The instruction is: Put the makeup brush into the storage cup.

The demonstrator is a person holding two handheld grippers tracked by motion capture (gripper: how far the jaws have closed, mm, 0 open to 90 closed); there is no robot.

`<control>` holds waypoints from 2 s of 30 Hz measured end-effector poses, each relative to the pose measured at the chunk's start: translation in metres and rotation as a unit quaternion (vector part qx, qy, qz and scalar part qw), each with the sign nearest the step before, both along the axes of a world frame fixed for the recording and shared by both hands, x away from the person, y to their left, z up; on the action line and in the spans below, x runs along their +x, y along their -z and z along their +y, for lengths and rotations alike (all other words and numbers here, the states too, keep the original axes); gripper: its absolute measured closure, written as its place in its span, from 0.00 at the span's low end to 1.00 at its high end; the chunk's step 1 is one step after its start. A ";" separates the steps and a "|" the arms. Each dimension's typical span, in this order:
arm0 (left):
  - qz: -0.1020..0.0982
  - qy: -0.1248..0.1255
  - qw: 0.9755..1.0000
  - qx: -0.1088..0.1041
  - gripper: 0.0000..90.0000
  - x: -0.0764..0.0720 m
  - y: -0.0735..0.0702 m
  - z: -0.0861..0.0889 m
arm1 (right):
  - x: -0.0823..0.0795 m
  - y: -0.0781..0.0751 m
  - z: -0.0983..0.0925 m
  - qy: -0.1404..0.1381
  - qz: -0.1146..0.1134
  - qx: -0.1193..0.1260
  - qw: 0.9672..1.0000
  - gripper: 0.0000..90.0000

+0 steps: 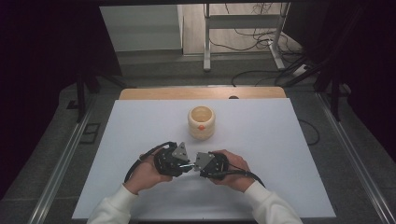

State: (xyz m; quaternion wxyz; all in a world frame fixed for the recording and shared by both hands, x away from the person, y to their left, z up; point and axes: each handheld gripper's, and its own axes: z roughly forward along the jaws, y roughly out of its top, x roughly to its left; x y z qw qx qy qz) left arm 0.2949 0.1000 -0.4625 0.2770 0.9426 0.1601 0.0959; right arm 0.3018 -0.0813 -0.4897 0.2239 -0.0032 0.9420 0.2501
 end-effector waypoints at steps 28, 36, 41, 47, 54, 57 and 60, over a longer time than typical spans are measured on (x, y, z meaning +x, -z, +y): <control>-0.043 -0.169 0.969 -0.177 0.18 -0.010 -0.018 0.059 | 0.006 -0.011 -0.027 0.041 0.025 0.070 0.996 0.83; -0.032 -0.185 0.965 -0.183 0.18 -0.007 -0.010 0.068 | 0.008 -0.011 -0.037 0.060 0.035 0.086 0.994 0.83; -0.027 -0.195 0.963 -0.186 0.18 -0.006 -0.006 0.071 | 0.006 -0.015 -0.041 0.066 0.042 0.102 0.992 0.83; -0.014 -0.208 0.958 -0.196 0.18 -0.007 -0.001 0.078 | 0.006 -0.018 -0.046 0.072 0.041 0.118 0.990 0.83; -0.007 -0.223 0.954 -0.202 0.18 -0.006 0.005 0.088 | 0.007 -0.020 -0.050 0.081 0.040 0.128 0.988 0.83; -0.008 -0.223 0.954 -0.202 0.21 -0.007 0.005 0.089 | 0.007 -0.021 -0.050 0.081 0.038 0.127 0.988 0.83; -0.006 -0.221 0.954 -0.201 0.20 -0.007 0.005 0.088 | 0.007 -0.021 -0.051 0.083 0.039 0.131 0.987 0.83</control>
